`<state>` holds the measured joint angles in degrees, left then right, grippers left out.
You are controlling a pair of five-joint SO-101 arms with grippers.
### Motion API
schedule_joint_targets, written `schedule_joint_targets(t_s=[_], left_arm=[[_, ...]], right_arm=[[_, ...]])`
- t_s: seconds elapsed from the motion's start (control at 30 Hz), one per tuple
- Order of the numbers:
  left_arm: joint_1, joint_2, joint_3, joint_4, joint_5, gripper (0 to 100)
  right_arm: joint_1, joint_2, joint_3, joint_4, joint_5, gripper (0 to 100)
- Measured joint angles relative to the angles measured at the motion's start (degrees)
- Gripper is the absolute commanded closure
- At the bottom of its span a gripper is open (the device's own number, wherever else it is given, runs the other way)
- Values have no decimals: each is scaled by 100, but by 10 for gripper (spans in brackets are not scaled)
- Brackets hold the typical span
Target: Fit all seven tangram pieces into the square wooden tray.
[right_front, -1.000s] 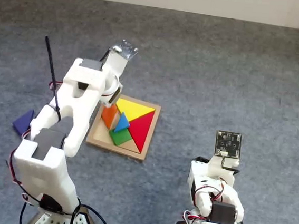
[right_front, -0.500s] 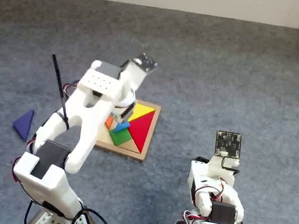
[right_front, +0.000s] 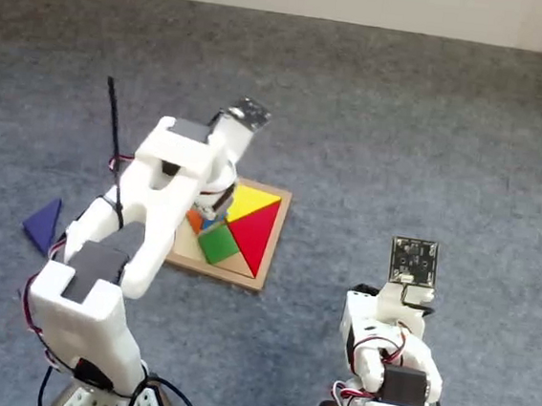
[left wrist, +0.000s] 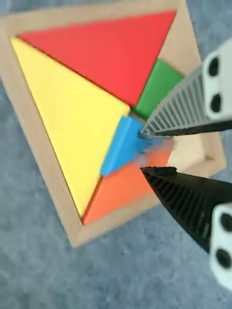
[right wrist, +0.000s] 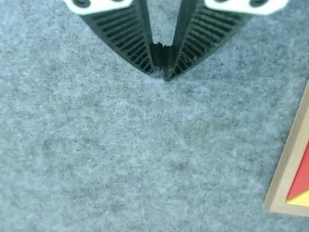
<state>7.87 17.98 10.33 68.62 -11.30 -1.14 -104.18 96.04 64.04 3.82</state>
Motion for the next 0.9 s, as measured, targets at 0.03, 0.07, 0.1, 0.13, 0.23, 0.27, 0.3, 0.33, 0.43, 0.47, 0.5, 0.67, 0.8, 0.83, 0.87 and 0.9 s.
schedule_joint_targets(t_s=[0.03, 0.07, 0.1, 0.13, 0.23, 0.27, 0.3, 0.33, 0.43, 0.47, 0.5, 0.67, 0.8, 0.83, 0.87, 0.9], left_arm=[[-35, 44, -18, 0, 0, 883], [-70, 62, -44, 0, 0, 883], [-88, 70, -53, 0, 0, 884], [-114, 88, -53, -9, 0, 884], [-123, 114, -97, -9, 9, 884], [-114, 114, -105, -9, 0, 884], [-114, 114, -105, -9, 0, 884], [-123, 114, -97, -9, 0, 884], [-123, 79, -185, 62, 0, 884], [-123, 35, -211, 114, -9, 884], [-123, -9, -229, 176, -9, 884], [105, -440, -325, 431, -9, 881], [167, -633, -360, 431, -9, 880], [167, -642, -360, 431, -9, 880], [167, -642, -360, 404, -9, 880], [167, -642, -360, 343, -9, 880]], right_arm=[[0, 0, 0, 0, 0, 980], [0, 0, 0, 0, 0, 980], [0, 0, 0, 0, 0, 980], [0, 0, 0, 0, 0, 980], [0, 0, 0, 0, 0, 980], [0, 0, 0, 0, 0, 980], [0, 0, 0, 0, 0, 980], [0, 0, 0, 0, 0, 980], [0, 0, 0, 0, 0, 980], [0, 0, 0, 0, 0, 980], [0, 0, 0, 0, 0, 980], [0, 0, 0, 0, 0, 980], [0, 0, 0, 0, 0, 980], [0, 0, 0, 0, 0, 980], [0, 0, 0, 0, 0, 980], [0, 0, 0, 0, 0, 980]])
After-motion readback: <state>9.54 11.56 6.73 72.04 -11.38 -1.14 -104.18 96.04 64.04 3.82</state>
